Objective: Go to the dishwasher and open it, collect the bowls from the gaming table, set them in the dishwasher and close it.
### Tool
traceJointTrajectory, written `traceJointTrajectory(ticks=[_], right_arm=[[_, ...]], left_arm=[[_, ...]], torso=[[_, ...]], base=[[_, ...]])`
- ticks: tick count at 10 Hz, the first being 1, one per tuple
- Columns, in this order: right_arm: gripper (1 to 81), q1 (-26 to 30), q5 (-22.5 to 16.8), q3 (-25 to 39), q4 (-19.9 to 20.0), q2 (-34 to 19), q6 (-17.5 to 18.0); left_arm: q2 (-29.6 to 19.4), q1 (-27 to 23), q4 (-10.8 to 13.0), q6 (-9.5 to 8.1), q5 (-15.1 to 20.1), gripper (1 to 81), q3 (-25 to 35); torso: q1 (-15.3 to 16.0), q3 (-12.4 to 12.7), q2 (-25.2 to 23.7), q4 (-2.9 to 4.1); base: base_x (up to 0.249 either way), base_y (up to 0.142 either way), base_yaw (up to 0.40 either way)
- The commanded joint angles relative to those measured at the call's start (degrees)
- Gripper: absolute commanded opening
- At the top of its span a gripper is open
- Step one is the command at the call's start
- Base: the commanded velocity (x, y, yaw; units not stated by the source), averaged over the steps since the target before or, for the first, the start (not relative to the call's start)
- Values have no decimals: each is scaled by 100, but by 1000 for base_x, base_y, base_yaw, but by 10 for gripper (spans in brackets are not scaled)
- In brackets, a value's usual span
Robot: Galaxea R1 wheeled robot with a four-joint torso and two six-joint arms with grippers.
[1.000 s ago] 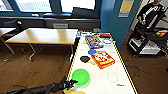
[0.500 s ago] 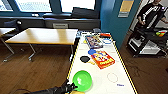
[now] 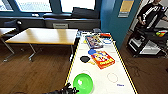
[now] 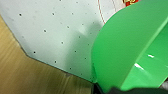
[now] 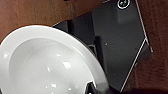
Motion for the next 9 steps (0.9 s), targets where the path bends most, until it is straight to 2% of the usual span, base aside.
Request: traceJointTrajectory(ticks=[1,3,6,7,8,9], right_arm=[[10,82,-420,171,-137,-117,-21],[10,82,-445,171,-119,-160,14],[10,65,-543,119,-110,-240,32],[10,47,-543,66,-101,-248,32],[10,13,-551,13,-101,-257,40],[10,-23,-543,-39,-84,-275,40]], left_arm=[[-947,-1094,362,23,287,10,1455],[-1534,-1112,695,23,322,10,2172],[-2783,-990,1294,23,349,10,3459],[-3137,-691,1532,41,349,10,3566],[-3365,-184,1839,50,296,10,3566],[-3523,361,2363,41,252,10,3548]], torso=[[0,0,0,0],[0,0,0,0],[0,0,0,0],[0,0,0,0],[0,0,0,0],[0,0,0,0]], base=[[0,0,0],[0,0,0],[0,0,0],[0,0,0],[0,0,0],[0,0,0]])
